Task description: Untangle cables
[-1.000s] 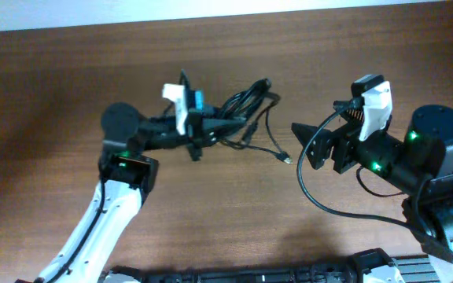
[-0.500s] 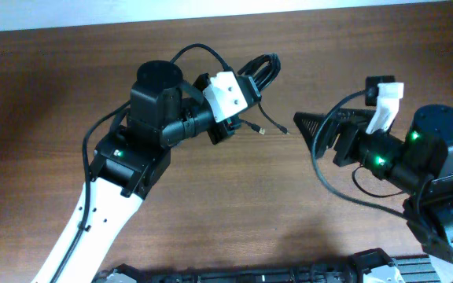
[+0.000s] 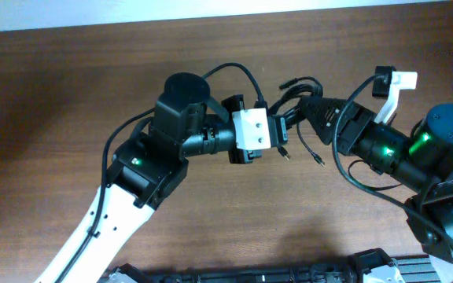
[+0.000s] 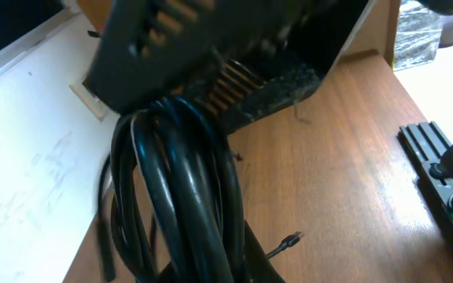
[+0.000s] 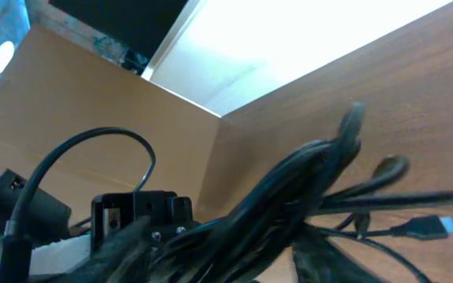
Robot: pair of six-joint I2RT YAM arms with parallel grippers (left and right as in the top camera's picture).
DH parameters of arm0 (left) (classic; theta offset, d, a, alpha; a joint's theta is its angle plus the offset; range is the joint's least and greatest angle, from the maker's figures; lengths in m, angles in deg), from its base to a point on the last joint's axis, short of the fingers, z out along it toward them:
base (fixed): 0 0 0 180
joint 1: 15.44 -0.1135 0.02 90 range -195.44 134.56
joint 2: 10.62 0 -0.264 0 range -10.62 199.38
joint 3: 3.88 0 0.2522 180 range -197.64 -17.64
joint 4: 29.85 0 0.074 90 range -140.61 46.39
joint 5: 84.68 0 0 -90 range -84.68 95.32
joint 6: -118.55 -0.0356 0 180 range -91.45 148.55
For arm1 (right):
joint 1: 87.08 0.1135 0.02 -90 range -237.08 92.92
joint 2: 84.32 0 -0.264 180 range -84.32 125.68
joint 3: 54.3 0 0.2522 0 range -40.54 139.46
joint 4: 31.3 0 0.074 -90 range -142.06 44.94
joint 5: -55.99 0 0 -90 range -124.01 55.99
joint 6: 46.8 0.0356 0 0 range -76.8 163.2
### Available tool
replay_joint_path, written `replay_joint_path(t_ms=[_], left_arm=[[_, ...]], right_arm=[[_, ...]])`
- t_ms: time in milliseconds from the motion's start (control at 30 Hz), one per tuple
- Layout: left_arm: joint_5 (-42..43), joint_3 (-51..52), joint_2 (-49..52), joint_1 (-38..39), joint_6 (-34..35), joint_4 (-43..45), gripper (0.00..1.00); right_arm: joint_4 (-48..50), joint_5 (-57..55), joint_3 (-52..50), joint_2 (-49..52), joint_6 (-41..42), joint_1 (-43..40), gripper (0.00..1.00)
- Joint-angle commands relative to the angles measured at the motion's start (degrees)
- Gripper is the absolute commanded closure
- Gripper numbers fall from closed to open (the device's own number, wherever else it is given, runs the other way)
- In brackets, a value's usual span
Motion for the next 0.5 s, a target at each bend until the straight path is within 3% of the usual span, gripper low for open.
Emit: replay_joint_path(t_ms=[0,67,300,400,467], left_arm=[[1.46,-1.05,-0.44,0.7,-1.14,1.16,1.0],[1.57,-1.05,-0.44,0.85,-1.11,1.36,1.0],[1.68,-1.05,-0.44,0.85,0.39,1.44,1.0],[1.68,-1.05,-0.44,0.85,7.34,4.44,1.0],[1.68,-1.05,-0.44,0.83,8.83,4.87,1.0]], right_arm=[[0.17,0.5,0.87,-0.15,-0.52,-0.31,0.53],[0.2,0.48,0.87,0.55,-0.52,-0.31,0.66],[0.0,0.5,0.87,3.06,-0.52,-0.31,0.74],[0.02,-0.11,0.87,3.21,-0.52,-0.31,0.96],[0.04,-0.11,0.87,3.21,-0.52,-0.31,0.96]])
